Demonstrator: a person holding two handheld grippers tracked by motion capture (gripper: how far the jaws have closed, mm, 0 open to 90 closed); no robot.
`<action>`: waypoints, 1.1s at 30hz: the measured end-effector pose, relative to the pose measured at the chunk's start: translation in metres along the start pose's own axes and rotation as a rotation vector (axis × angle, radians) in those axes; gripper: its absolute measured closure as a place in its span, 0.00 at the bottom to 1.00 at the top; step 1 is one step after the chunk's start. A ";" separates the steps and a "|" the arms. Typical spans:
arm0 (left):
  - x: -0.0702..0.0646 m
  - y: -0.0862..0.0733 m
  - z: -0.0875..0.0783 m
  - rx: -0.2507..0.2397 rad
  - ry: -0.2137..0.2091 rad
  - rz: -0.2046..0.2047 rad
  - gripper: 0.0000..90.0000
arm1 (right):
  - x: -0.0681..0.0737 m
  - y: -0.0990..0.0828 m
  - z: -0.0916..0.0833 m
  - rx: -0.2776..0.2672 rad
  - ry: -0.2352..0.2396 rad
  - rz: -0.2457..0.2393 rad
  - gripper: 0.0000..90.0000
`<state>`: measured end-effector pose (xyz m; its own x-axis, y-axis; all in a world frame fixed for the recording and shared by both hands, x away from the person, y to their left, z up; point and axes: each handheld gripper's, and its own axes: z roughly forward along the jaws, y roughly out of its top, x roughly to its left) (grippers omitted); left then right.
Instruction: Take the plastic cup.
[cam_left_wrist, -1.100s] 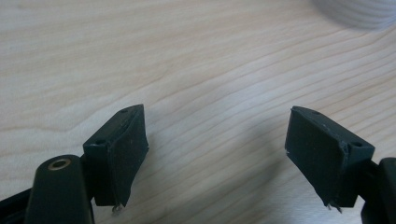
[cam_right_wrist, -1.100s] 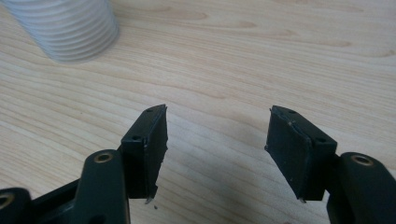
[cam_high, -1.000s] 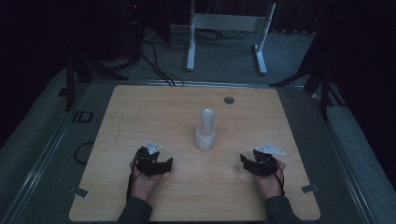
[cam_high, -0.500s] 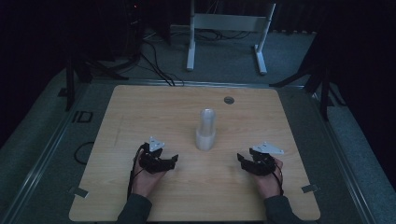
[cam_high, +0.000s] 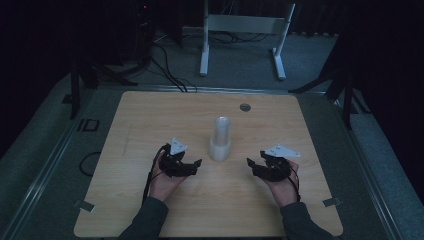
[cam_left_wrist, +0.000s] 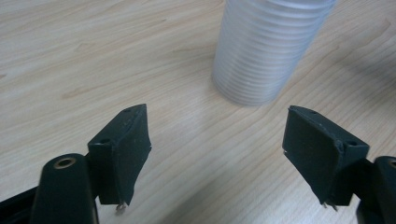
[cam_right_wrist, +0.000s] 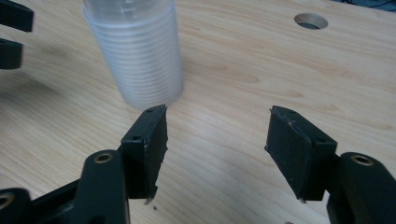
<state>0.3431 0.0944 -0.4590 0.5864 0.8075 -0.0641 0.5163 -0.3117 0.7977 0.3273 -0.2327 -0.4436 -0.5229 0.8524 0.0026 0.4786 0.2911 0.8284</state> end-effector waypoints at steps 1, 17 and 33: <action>0.000 0.002 0.001 0.002 -0.006 0.006 0.26 | 0.001 0.004 0.000 0.000 0.003 -0.007 0.41; -0.009 0.012 0.011 -0.048 -0.038 0.039 0.26 | 0.008 0.028 0.000 -0.032 0.051 -0.043 0.41; -0.015 0.019 0.019 -0.094 -0.079 0.069 0.27 | 0.016 0.044 -0.001 -0.047 0.070 -0.062 0.37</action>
<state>0.3560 0.0667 -0.4544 0.6676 0.7428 -0.0508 0.4144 -0.3140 0.8542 0.3390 -0.2066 -0.4066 -0.5995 0.8003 -0.0116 0.4109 0.3202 0.8536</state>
